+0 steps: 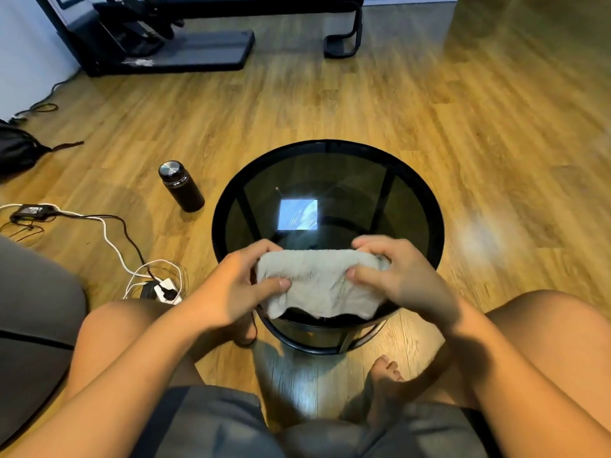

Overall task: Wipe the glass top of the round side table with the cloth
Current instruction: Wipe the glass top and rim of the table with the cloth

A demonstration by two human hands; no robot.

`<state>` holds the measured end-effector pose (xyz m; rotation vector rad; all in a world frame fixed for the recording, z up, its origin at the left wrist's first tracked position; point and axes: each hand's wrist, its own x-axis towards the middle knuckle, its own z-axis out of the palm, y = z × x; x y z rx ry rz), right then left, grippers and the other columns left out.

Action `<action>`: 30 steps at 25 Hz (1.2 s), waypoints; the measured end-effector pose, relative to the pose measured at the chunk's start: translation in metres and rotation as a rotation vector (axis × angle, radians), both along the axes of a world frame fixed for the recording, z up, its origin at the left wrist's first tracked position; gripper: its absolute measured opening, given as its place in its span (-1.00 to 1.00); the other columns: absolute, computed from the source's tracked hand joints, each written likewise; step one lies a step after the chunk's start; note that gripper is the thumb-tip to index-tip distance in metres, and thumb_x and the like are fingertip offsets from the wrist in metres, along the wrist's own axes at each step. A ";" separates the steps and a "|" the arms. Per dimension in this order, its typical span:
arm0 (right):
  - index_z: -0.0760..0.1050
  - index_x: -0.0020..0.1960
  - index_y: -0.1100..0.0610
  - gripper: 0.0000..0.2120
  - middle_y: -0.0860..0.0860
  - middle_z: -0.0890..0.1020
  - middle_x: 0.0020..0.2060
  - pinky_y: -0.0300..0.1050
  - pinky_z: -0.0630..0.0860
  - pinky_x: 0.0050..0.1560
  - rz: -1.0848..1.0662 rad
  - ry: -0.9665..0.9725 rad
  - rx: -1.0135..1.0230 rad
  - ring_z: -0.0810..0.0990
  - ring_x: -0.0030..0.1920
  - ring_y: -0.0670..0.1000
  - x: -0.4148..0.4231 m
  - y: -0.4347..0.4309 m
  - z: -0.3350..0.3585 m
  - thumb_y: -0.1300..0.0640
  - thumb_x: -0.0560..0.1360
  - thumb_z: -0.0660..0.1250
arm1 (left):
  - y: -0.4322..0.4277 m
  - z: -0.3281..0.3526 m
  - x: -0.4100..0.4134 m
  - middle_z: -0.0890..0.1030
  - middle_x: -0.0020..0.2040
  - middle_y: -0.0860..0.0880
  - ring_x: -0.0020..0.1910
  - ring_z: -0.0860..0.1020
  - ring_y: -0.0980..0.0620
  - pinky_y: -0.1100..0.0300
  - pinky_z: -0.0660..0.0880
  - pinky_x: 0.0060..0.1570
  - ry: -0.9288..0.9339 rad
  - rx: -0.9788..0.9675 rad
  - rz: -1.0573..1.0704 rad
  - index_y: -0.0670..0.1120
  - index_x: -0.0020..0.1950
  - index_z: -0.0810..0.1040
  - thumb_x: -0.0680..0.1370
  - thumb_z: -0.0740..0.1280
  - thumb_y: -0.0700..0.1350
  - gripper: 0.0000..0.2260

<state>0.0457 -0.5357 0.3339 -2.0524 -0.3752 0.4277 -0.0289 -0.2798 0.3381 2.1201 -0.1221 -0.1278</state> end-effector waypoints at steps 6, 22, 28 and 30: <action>0.58 0.11 0.15 -0.75 0.08 0.64 -0.08 -0.13 0.58 -0.26 -0.269 0.359 0.406 0.68 -0.17 -0.01 0.015 -0.004 0.005 0.28 0.45 0.45 | -0.021 -0.012 0.011 0.69 -0.05 -0.02 -0.05 0.66 0.04 0.25 0.57 -0.15 0.234 -0.574 0.174 -0.13 0.13 0.58 0.31 0.52 0.00 -0.55; 0.60 0.19 -0.08 -0.68 0.08 0.53 -0.12 0.05 0.51 -0.28 0.465 -0.865 -0.462 0.51 -0.19 0.14 0.102 0.073 -0.123 -0.16 0.54 0.25 | 0.022 -0.135 0.076 0.06 0.64 -0.13 0.62 -0.11 -0.09 -0.28 -0.28 0.50 -0.058 0.687 0.230 -0.04 0.59 0.13 0.61 -0.08 0.24 -0.39; 0.55 0.30 -0.03 -0.48 0.15 0.46 0.10 0.13 0.49 0.14 0.069 -0.709 -0.624 0.49 0.14 0.22 0.293 0.079 -0.126 -0.32 0.52 0.16 | 0.025 -0.128 0.073 0.10 0.63 -0.11 0.63 -0.09 -0.05 -0.28 -0.23 0.52 -0.098 0.625 0.238 -0.05 0.57 0.17 0.63 -0.10 0.26 -0.40; 0.50 0.36 0.00 -0.37 0.16 0.42 0.11 0.01 0.43 0.26 -0.072 -0.646 -0.660 0.48 0.18 0.25 0.346 0.068 -0.123 -0.39 0.50 0.11 | 0.027 -0.130 0.072 0.13 0.62 -0.11 0.63 -0.06 -0.06 -0.29 -0.21 0.52 -0.112 0.597 0.234 -0.07 0.57 0.20 0.63 -0.03 0.23 -0.41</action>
